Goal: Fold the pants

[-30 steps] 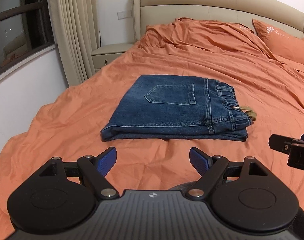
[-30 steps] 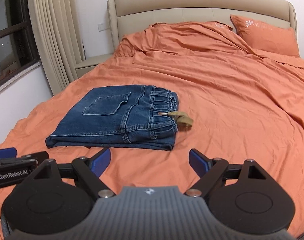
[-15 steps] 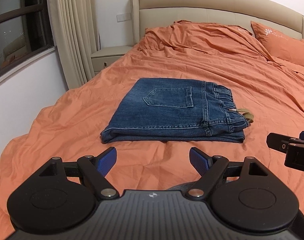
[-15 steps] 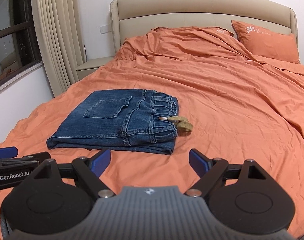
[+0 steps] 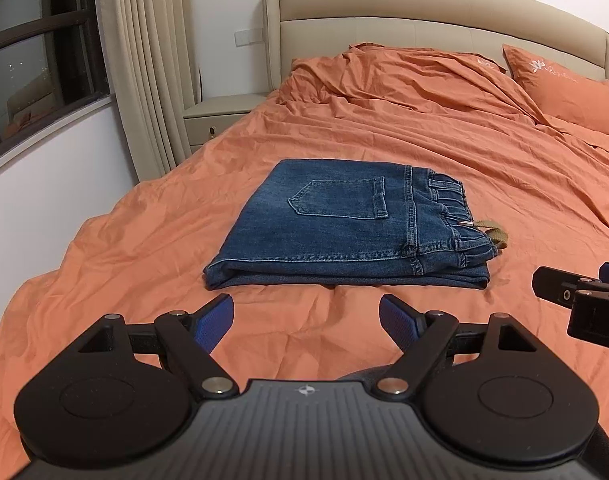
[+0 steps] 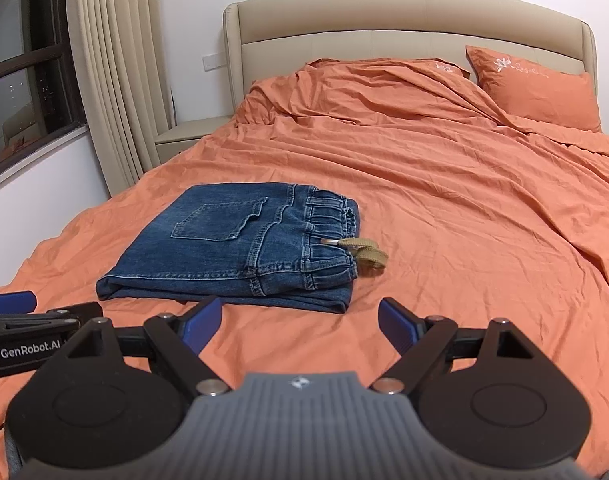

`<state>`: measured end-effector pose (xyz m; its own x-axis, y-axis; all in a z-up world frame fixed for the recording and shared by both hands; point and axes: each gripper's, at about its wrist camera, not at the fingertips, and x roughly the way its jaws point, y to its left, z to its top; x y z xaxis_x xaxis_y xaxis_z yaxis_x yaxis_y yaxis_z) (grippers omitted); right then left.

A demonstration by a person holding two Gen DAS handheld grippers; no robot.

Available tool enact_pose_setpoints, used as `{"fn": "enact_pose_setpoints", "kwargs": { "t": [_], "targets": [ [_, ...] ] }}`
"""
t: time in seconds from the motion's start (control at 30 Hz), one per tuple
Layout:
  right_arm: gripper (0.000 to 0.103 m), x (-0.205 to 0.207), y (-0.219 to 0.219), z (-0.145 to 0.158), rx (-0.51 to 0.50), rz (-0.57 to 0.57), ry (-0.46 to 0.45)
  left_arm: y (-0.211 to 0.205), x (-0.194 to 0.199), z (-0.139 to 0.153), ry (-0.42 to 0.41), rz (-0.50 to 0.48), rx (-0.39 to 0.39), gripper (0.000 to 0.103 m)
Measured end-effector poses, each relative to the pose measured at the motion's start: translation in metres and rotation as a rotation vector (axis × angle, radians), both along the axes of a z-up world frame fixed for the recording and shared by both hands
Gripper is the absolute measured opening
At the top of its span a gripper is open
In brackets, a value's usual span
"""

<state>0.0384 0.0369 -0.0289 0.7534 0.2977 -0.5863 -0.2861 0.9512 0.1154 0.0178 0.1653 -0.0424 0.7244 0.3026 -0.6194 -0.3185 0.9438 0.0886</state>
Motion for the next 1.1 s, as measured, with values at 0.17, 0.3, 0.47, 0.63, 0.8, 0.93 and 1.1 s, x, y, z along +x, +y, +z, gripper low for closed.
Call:
{"fn": "enact_pose_setpoints", "kwargs": {
  "t": [0.17, 0.3, 0.47, 0.63, 0.8, 0.93, 1.1],
  "targets": [
    [0.082, -0.0013, 0.0004, 0.0003, 0.001, 0.001, -0.002, -0.0002, -0.0001, 0.0007, -0.001, 0.001, 0.001, 0.096],
    [0.082, -0.0012, 0.0003, 0.0009, -0.001, 0.001, -0.005, -0.0005, -0.0005, 0.0015, -0.002, 0.0, 0.0, 0.096],
    [0.082, -0.002, 0.0006, 0.0018, -0.003, -0.001, -0.008, -0.0011, -0.0006, 0.002, -0.003, 0.0, 0.004, 0.096],
    [0.082, -0.0045, 0.0019, 0.0041, -0.005, -0.003, -0.015, -0.0022, -0.0012, 0.0071, -0.007, -0.002, 0.009, 0.096],
    [0.082, -0.0061, 0.0025, 0.0058, -0.006, -0.002, -0.02, -0.0022, -0.0019, 0.0081, -0.011, -0.001, 0.01, 0.096],
    [0.082, -0.007, 0.0028, 0.0065, -0.006, -0.001, -0.021, -0.002, -0.0019, 0.0085, -0.01, -0.002, 0.01, 0.097],
    [0.082, -0.0065, 0.0025, 0.0063, -0.006, -0.001, -0.021, -0.002, -0.0021, 0.0082, -0.01, -0.001, 0.01, 0.096]
  ]
}}
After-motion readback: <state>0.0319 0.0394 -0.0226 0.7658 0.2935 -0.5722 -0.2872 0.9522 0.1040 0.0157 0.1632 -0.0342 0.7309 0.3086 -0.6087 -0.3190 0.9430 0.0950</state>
